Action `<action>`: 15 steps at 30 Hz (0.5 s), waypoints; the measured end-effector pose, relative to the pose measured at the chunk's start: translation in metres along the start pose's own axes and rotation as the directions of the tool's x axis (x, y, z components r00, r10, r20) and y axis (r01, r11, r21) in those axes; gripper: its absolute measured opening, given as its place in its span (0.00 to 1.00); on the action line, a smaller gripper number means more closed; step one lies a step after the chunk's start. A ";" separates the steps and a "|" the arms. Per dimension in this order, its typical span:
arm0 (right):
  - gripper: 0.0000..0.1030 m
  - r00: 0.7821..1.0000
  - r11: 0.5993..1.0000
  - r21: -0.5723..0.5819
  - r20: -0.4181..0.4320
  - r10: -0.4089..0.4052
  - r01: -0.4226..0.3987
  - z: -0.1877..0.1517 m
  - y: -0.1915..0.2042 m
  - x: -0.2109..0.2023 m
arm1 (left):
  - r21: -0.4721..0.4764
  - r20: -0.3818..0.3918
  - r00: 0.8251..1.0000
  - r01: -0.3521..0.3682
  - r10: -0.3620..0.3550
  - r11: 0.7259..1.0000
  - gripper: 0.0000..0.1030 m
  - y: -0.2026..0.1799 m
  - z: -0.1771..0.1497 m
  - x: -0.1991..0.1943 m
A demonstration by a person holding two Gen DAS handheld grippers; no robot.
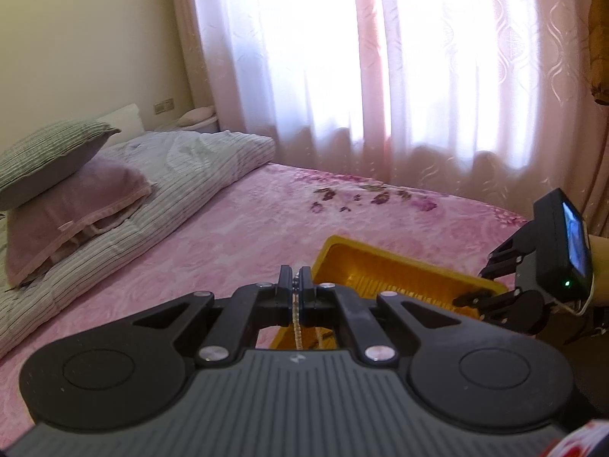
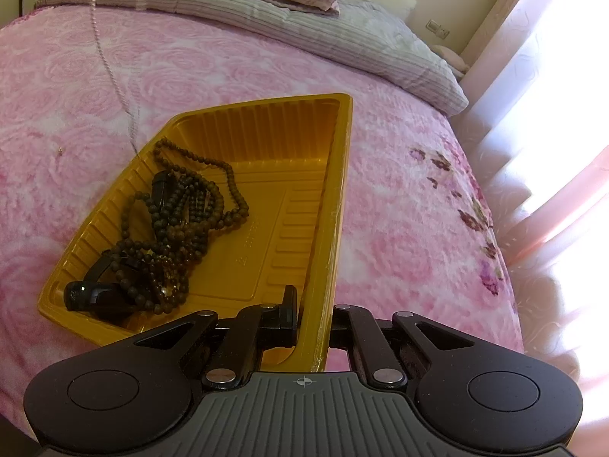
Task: Organize jewelry
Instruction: 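Lift the pearl necklace up and over the orange tray with the left tool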
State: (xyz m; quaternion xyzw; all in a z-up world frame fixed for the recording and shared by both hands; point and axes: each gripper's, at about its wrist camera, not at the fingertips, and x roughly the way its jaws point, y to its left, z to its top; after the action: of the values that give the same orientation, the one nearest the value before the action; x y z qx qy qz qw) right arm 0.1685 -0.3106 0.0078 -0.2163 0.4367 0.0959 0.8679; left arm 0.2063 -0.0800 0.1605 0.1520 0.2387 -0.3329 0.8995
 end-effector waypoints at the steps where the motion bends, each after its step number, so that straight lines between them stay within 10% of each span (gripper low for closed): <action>1: 0.06 1.000 1.000 0.001 0.000 0.002 -0.002 0.000 0.000 0.000 | 0.001 0.000 1.000 0.006 -0.006 1.000 0.02 -0.003 0.002 0.002; 15: 0.07 0.999 0.999 0.034 -0.028 0.036 -0.035 -0.004 -0.009 0.007 | 0.012 -0.011 0.994 0.106 -0.106 0.994 0.02 -0.042 0.014 0.043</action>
State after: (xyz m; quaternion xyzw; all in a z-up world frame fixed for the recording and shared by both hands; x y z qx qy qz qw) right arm 0.1725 -0.3204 0.0027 -0.1954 0.4545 0.1008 0.8632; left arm 0.2114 -0.1390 0.1446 0.1466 0.2490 -0.3810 0.8783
